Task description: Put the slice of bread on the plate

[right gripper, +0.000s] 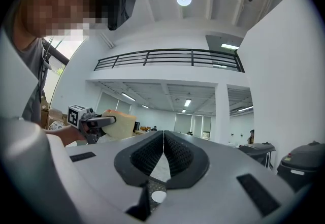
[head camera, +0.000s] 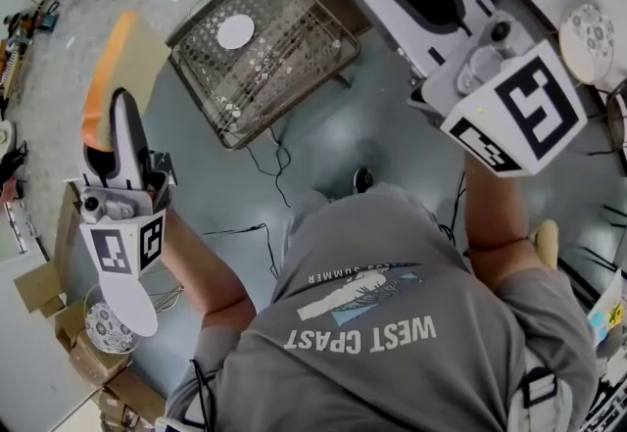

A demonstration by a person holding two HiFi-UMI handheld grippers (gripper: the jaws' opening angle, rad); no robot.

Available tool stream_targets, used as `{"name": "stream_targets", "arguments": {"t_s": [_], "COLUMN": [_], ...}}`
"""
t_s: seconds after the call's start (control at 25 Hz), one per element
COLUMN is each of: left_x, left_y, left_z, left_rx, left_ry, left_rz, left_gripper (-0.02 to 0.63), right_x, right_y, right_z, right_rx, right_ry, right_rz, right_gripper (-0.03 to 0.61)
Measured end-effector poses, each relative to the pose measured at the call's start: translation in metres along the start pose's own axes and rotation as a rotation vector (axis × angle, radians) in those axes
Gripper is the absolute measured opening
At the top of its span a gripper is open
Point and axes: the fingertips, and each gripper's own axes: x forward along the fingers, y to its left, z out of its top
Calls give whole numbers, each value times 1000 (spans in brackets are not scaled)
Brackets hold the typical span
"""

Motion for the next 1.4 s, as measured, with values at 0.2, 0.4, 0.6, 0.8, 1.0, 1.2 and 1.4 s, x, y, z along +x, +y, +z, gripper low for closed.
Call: {"name": "stream_targets", "arguments": {"t_s": [0.2,0.4,0.6,0.8,1.0,1.2,1.4], "left_x": [10,19,25,41,40,52,60], "left_y": [11,37,74,113,145,160,168], "left_z": [-19,-45,-51,-62,-77,-90,-98], "left_rx": [1,-8,-26,-31,-37,-46,-62], "left_ry": [24,18,-14,-37,-55,-61,-51], "left_rz": [6,-11,-44,-75,-100,-118,-115], "left_gripper": [95,95,95,95,95,95,97], "right_x": [22,53,84,121,154,175,188], "right_y": [-11,-16,-8,-13,-3,-8,-14], "right_z": [-19,-35,-27,-24,-27,-31,-32], "right_rx": [24,28,11,-1,-11,-18,-16], "right_ry": [7,11,21,26,32,46,65], "right_rz": [15,-3,-38,-73,-100,-110,-97], "right_gripper": [6,6,6,6,6,6,6]}}
